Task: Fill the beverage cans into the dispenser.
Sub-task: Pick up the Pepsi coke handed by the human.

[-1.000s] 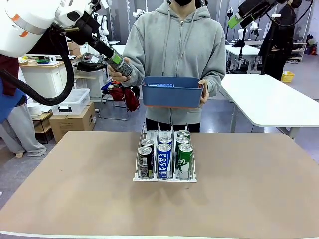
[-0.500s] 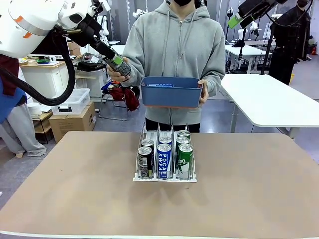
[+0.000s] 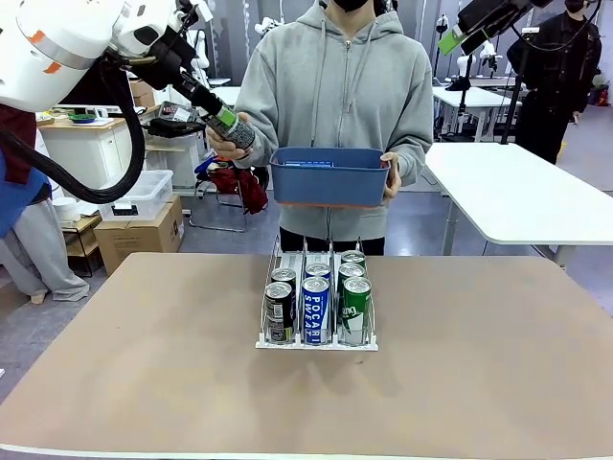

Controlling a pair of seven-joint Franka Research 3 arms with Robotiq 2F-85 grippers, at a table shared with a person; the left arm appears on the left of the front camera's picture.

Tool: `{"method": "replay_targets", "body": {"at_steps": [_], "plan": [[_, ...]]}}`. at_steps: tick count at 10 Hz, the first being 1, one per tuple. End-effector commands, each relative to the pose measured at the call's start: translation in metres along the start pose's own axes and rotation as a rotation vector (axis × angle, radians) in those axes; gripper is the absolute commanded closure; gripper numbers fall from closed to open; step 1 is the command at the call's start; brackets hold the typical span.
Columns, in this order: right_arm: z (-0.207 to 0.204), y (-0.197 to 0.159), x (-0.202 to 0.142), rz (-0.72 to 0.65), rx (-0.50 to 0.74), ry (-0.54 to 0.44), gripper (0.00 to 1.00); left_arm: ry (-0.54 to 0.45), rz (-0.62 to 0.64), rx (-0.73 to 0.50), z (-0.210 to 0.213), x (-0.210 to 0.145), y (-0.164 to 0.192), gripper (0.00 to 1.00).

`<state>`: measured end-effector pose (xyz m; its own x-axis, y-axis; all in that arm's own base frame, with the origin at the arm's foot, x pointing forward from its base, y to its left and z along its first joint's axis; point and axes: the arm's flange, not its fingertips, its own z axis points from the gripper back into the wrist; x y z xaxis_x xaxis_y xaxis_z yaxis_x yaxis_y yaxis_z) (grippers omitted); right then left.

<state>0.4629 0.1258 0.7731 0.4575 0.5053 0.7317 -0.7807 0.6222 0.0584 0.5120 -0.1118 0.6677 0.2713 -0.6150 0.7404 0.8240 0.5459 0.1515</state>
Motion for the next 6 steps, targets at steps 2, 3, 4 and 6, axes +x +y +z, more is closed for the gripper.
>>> {"method": "replay_targets", "body": {"at_steps": [2,3,4,6], "plan": [[-0.0010,0.0008,-0.0032,-0.003,0.007,-0.005,0.00,0.013,0.003,0.016,-0.0004,-0.0008,0.0032,1.00],[-0.0010,0.0008,-0.0032,-0.003,0.007,-0.005,0.00,0.024,0.005,0.027,-0.0006,-0.0010,0.0031,1.00],[-0.0010,0.0008,-0.0032,-0.003,0.007,-0.005,0.00,0.033,0.005,0.028,-0.0007,-0.0013,0.0034,1.00],[-0.0010,0.0008,-0.0032,-0.003,0.007,-0.005,0.00,0.044,0.002,0.033,0.0019,-0.0005,0.0040,1.00]]}}
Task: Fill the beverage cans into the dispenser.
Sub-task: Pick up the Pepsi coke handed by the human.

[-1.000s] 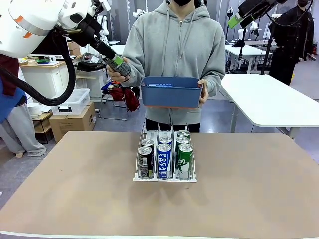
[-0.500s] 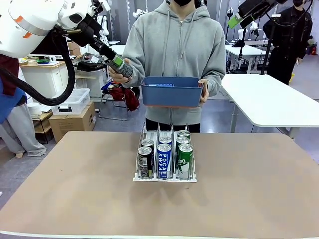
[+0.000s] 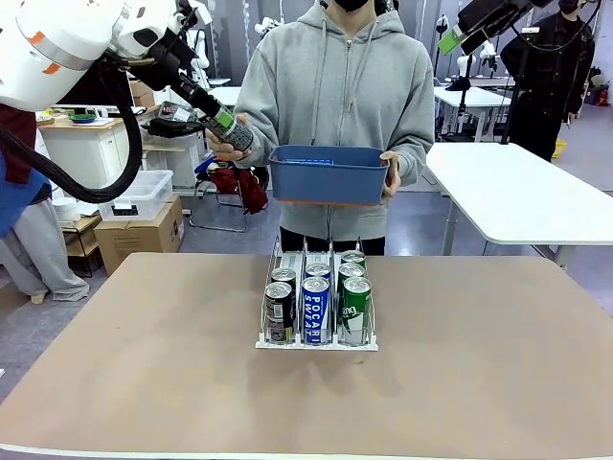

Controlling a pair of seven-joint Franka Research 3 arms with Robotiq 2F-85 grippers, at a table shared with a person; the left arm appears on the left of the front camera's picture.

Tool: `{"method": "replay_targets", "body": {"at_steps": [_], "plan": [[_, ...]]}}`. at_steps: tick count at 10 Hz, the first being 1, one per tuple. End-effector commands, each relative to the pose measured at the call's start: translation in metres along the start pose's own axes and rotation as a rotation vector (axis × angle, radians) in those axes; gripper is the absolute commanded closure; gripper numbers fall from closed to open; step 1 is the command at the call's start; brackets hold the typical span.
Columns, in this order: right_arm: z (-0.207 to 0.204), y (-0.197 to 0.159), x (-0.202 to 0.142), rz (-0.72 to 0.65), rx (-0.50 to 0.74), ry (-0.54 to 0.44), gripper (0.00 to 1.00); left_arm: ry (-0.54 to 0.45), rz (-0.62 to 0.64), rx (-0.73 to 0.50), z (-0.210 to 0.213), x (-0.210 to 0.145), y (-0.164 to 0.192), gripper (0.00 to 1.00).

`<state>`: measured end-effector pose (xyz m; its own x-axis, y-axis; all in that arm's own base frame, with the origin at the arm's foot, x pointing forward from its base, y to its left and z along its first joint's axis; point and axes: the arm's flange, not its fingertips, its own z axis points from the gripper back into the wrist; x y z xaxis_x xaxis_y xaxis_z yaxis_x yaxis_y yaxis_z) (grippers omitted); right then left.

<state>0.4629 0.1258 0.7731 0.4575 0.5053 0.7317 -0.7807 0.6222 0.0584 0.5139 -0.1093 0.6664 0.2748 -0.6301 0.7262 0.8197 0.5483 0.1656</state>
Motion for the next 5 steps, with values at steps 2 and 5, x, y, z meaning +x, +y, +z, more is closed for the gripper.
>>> {"method": "replay_targets", "body": {"at_steps": [2,5], "plan": [[-0.0010,0.0008,-0.0032,-0.003,0.007,-0.005,0.00,0.031,0.012,0.014,0.0043,0.0036,0.0034,1.00],[-0.0010,0.0008,-0.0032,-0.003,0.007,-0.005,0.00,0.011,0.054,0.019,0.0066,0.0076,0.0004,1.00]]}}
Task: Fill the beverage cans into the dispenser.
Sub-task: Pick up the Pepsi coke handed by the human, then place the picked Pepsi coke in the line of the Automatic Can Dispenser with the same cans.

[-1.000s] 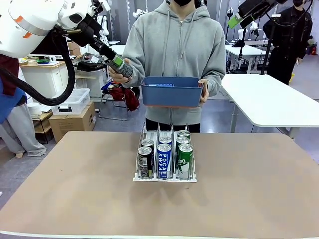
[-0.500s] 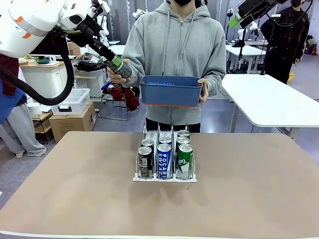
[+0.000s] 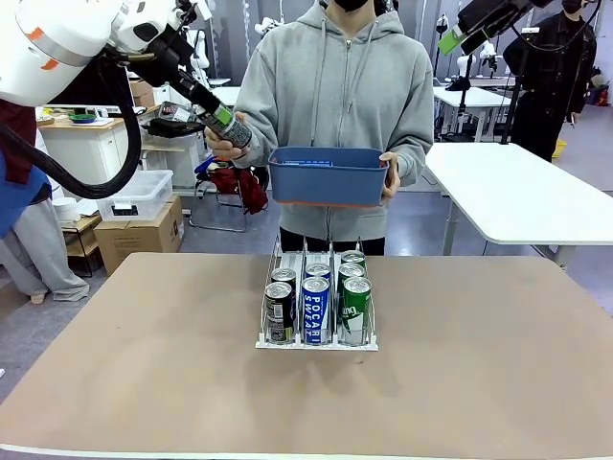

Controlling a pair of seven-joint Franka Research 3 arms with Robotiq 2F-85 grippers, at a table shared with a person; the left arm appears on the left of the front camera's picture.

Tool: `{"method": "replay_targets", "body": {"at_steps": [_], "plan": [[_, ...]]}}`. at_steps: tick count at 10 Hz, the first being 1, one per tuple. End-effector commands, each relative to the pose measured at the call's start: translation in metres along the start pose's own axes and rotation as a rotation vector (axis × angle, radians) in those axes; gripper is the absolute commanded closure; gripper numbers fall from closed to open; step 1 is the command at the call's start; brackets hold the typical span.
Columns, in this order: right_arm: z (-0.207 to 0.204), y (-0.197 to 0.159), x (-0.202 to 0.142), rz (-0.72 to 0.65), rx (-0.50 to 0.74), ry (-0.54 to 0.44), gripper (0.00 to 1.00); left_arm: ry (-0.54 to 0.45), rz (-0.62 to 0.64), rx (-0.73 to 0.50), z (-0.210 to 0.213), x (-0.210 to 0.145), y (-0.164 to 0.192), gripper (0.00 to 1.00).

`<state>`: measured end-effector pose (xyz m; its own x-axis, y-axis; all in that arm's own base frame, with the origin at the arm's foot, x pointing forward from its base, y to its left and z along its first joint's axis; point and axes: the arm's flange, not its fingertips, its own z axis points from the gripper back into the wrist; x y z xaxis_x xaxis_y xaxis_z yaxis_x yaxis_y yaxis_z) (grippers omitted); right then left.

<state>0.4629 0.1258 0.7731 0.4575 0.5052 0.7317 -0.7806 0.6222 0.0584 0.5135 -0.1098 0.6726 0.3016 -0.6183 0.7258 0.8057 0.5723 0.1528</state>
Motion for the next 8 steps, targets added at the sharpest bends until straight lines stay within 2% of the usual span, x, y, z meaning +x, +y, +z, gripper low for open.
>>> {"method": "replay_targets", "body": {"at_steps": [1,8], "plan": [[-0.0010,0.0008,-0.0032,-0.003,0.007,-0.005,0.00,0.001,-0.016,-0.001,-0.0004,-0.0012,0.0005,1.00],[-0.0010,0.0008,-0.0032,-0.003,0.007,-0.005,0.00,0.001,-0.016,-0.001,-0.0004,-0.0012,0.0005,1.00]]}}
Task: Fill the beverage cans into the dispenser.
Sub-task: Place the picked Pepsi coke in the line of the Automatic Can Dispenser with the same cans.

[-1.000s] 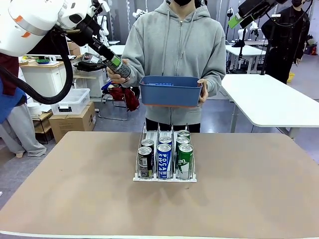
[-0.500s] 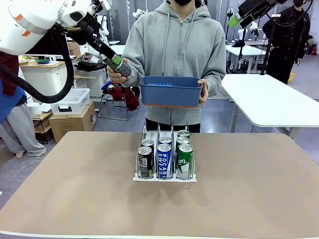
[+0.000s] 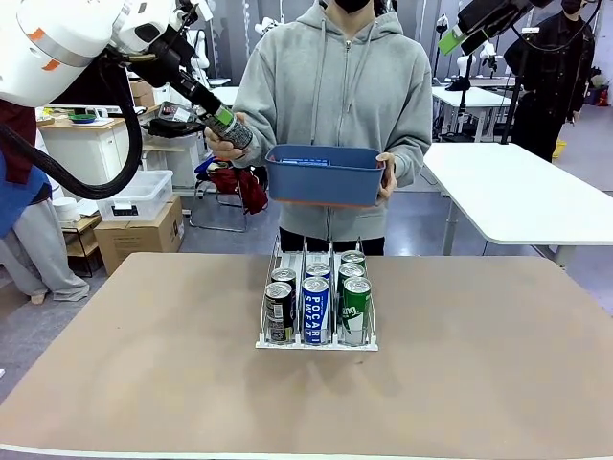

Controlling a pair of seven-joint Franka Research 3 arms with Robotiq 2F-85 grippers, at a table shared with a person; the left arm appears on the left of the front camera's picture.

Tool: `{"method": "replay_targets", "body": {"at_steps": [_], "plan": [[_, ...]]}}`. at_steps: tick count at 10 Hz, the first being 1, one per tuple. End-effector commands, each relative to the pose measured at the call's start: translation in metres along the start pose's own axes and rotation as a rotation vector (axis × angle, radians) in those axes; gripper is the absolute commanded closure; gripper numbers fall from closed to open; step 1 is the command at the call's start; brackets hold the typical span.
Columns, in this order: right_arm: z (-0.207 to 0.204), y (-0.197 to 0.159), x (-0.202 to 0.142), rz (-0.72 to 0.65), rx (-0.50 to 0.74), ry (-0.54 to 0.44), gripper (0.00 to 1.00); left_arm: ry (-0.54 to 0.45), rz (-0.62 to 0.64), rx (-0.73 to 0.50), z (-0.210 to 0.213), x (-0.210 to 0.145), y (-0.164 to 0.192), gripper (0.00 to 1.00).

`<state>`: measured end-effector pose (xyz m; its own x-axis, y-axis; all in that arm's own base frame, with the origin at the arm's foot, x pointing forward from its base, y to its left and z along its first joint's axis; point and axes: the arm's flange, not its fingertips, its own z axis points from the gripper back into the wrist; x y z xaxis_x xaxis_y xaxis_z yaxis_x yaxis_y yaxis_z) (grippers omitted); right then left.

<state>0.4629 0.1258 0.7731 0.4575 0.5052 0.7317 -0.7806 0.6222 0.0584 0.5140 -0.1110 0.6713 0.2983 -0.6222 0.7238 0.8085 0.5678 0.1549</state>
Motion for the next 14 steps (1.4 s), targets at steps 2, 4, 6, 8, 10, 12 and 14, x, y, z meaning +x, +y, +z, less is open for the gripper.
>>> {"method": "replay_targets", "body": {"at_steps": [2,4,6,8,10,12,14], "plan": [[-0.0010,0.0008,-0.0032,-0.003,0.008,-0.005,0.00,0.000,-0.011,0.002,0.0013,-0.0012,0.0010,1.00],[-0.0010,0.0008,-0.0032,-0.003,0.008,-0.005,0.00,0.000,-0.011,0.002,0.0013,-0.0012,0.0010,1.00],[-0.0010,0.0008,-0.0032,-0.003,0.008,-0.005,0.00,0.000,-0.011,0.002,0.0013,-0.0012,0.0010,1.00],[-0.0010,0.0008,-0.0032,-0.003,0.008,-0.005,0.00,0.024,-0.048,-0.004,-0.0018,-0.0016,-0.0007,1.00],[-0.0010,0.0008,-0.0032,-0.003,0.008,-0.005,0.00,0.043,-0.052,-0.029,0.0006,-0.0037,0.0050,1.00],[-0.0010,0.0008,-0.0032,-0.003,0.008,-0.005,0.00,0.059,-0.029,-0.031,-0.0019,-0.0048,0.0023,1.00],[-0.0010,0.0008,-0.0032,-0.003,0.008,-0.005,0.00,0.048,-0.034,-0.033,-0.0063,-0.0051,-0.0029,1.00]]}}
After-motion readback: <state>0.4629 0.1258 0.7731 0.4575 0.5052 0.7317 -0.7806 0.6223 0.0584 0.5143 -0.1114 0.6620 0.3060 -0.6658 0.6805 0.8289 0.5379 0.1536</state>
